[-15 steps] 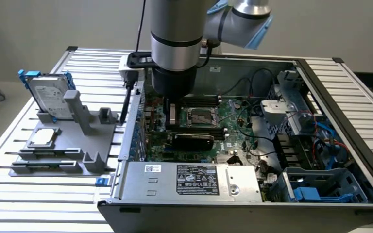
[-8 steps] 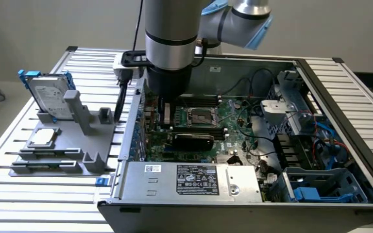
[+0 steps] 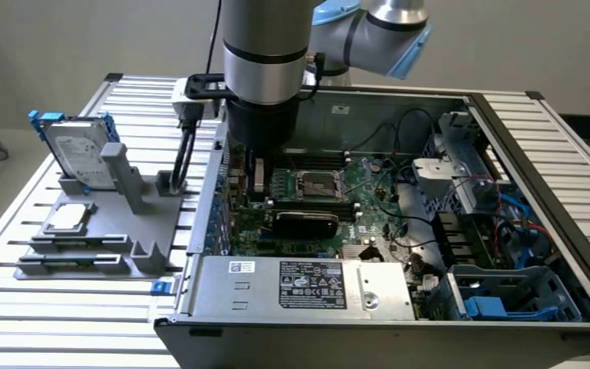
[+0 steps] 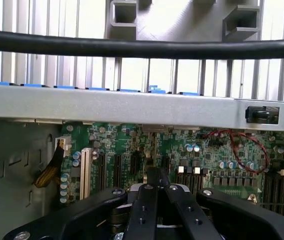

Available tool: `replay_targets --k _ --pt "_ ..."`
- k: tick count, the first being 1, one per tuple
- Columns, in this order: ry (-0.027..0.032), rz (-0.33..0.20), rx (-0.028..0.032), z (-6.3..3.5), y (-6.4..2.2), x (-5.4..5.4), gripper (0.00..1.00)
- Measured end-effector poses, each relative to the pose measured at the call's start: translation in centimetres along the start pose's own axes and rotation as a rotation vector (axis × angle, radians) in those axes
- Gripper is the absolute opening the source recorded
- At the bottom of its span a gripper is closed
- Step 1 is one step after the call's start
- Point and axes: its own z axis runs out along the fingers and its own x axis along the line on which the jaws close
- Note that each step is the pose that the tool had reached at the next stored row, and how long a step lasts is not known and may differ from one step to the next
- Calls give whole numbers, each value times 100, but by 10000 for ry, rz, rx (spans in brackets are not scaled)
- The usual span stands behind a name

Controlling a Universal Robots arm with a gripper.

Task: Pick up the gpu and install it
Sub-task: 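Press down on the gpu until it lock into place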

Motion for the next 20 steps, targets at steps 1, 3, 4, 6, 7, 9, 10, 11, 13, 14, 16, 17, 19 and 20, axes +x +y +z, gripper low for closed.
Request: replay_targets --k 1,3,4,6,7,9,10,11,13,14,16,17,19,20 --pt "13 1 -1 -5 7 1 11" --pt "56 3 -9 -11 24 5 11" --pt "77 5 -17 -12 33 8 11" --pt "125 9 -41 -10 52 13 11" --pt "142 11 -62 -10 60 16 11" --pt "156 15 -128 -10 77 19 11" --pt "158 15 -169 -10 83 20 11" --pt "157 16 -212 -9 90 20 11" --pt "155 20 -314 -11 101 20 11" --pt "151 22 -374 -10 104 20 11" --pt "147 26 -476 -15 111 20 11" --pt "146 27 -500 -20 113 19 11" --pt "141 27 -520 -28 115 19 11" --pt "141 27 -528 -30 117 19 11"
